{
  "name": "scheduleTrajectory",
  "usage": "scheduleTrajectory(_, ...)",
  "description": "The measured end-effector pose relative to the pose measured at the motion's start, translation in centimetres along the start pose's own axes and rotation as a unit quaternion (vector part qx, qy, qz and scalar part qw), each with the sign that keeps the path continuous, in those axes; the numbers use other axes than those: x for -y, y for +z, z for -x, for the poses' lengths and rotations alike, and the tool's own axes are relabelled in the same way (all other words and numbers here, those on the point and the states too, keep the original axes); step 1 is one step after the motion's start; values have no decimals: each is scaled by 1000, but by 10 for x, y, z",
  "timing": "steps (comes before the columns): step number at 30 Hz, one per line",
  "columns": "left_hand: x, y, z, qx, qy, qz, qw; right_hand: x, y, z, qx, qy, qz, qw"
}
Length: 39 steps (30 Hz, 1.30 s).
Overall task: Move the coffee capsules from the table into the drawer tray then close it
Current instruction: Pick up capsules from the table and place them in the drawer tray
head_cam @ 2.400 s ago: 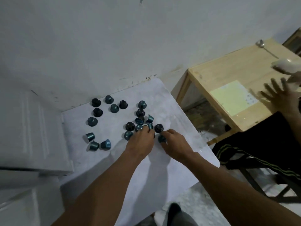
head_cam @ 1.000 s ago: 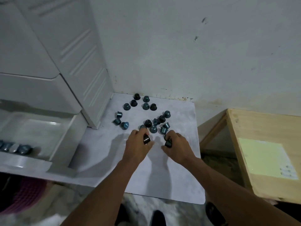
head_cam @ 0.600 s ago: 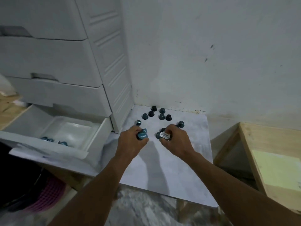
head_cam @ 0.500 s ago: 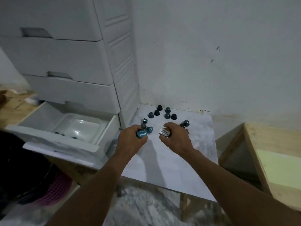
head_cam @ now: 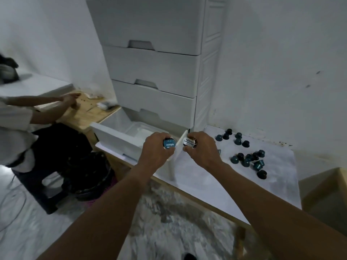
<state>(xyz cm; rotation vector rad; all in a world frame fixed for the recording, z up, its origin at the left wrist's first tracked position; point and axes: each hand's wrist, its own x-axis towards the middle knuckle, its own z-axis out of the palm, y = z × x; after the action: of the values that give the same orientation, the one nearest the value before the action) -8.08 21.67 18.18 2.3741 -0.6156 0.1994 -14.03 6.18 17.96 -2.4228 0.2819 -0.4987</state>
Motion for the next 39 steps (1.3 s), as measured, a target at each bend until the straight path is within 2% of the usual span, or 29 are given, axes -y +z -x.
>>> scheduleTrajectory(7,46,-18,-45,-18,-22,0,1000,24,49,-60,22,-23,-20,999)
scheduleTrajectory(12,83,-17,-100,13,-27,-4,1000,21,85,-116,63,-20,-1,998)
scheduleTrajectory(22,172,6,-192,179,-56,-60,980,-3,169,-185,157,9,24,987)
scheduleTrajectory(25,198,18,-213,230,-51,-44,971,-11,191,-192,173,59,35,982)
scheduleTrajectory(30,231,46,-243,320,8,4,948,-14,213,-191,199,158,66,965)
scheduleTrajectory(34,248,61,-254,409,64,22,910,1,223,-185,204,231,87,947)
scheduleTrajectory(39,262,73,-254,470,136,3,872,23,219,-178,240,210,182,930)
